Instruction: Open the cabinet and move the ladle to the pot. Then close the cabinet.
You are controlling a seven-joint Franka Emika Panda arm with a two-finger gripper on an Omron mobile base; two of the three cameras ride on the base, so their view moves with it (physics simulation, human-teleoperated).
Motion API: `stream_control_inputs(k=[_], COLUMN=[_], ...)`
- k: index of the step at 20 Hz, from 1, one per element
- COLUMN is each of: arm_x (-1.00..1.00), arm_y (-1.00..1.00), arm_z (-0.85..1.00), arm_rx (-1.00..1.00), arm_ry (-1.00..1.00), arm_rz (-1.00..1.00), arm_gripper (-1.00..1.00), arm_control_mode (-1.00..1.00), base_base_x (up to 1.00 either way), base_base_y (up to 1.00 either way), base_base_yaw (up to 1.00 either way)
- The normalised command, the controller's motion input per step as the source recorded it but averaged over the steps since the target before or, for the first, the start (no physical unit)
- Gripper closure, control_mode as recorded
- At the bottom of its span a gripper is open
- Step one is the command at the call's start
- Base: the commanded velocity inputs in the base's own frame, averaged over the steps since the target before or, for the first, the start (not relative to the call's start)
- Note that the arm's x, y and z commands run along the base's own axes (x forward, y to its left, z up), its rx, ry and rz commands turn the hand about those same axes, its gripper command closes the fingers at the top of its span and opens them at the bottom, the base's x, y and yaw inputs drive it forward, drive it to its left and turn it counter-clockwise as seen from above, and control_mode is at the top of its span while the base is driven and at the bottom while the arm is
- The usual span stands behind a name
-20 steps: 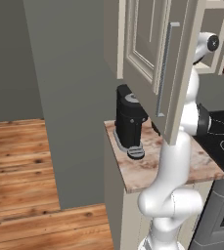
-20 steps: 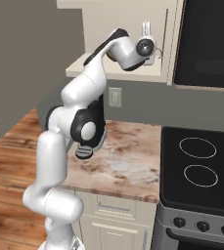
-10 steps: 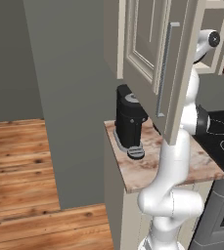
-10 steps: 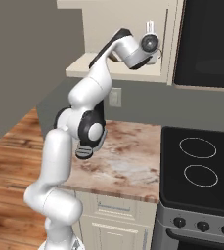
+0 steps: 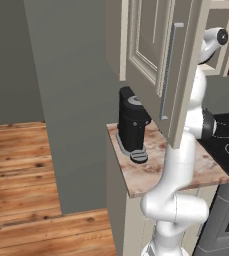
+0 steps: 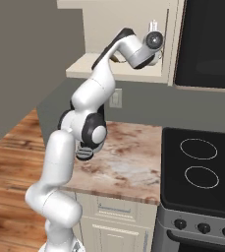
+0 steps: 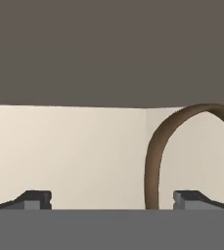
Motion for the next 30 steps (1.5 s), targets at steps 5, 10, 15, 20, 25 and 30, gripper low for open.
stream_control_inputs(k=[5,10,15,20,25,30], arm_x=[0.03,0.00,0.00,0.07,0.22,0.30], arm_y=[0.02,0.05,0.08,0.02,0.07,0.36], arm_z=[-0.29,-0.22,-0.14,-0.20,-0.32,-0.35], arm_rx=[0.04,0.00,0.00,0.00,0.00,0.00], arm_ry=[0.00,0.00,-0.01,0.00,0.00,-0.03], arm_rz=[0.00,0.00,0.00,0.00,-0.01,-0.05], arm_gripper=[-1.00,-1.00,-1.00,-1.00,-1.00,-1.00], arm_control_mode=[-1.00,-1.00,-1.00,-1.00,-1.00,-1.00], base_base_x=[0.00,0.00,0.00,0.00,0.00,0.00], base_base_y=[0.00,0.00,0.00,0.00,0.00,0.00], base_base_yaw=[0.00,0.00,0.00,0.00,0.00,0.00])
